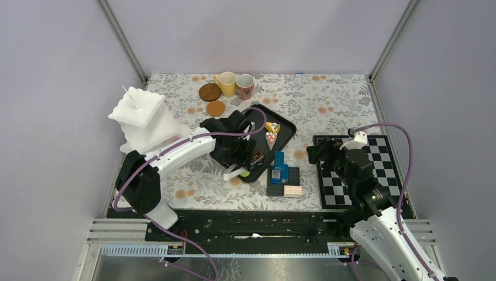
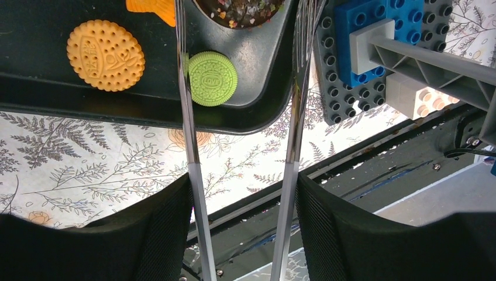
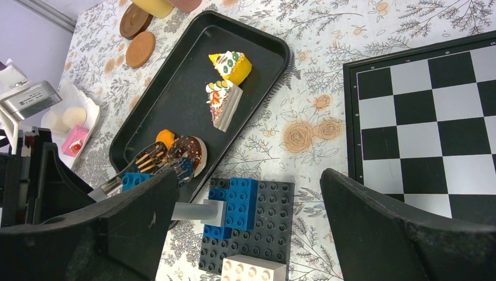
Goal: Serve the afternoon tea
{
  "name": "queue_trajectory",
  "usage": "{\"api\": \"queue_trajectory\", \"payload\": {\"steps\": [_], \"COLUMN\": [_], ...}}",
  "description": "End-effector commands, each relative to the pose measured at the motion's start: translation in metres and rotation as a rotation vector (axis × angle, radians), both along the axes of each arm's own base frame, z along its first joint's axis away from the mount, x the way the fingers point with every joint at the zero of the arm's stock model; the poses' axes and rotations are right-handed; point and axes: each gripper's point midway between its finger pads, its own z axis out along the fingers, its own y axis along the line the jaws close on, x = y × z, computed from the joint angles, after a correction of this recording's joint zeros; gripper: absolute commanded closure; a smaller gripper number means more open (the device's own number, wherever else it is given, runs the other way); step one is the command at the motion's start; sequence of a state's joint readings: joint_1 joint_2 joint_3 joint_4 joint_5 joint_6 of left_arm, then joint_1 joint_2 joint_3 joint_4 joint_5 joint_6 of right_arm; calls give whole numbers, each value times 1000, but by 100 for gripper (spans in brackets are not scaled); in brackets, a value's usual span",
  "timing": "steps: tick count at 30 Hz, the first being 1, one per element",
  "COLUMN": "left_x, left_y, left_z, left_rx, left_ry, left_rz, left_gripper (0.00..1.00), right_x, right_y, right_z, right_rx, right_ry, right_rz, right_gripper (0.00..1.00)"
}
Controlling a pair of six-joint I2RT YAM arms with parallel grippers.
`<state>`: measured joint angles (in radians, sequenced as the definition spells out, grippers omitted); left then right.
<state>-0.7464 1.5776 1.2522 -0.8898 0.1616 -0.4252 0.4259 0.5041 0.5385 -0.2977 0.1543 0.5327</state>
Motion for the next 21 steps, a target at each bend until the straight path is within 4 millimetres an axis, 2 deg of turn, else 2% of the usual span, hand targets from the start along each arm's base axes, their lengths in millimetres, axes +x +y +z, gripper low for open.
{"api": "queue_trajectory", "payload": {"steps": [1,21], "left_x": [13,32], "left_y": [-10,-18], "left_z": [16,9], "left_rx": [-28,5], "left_ry": [-65,-96], "left_rz": [-12,-1], "left_gripper": [36,39], "right_x": [2,2], "right_y": [3,2], "right_z": [5,7], "right_rx": [13,18], "right_ry": [-19,-27], "right_rz": [6,2], "right_gripper": [2,2]}}
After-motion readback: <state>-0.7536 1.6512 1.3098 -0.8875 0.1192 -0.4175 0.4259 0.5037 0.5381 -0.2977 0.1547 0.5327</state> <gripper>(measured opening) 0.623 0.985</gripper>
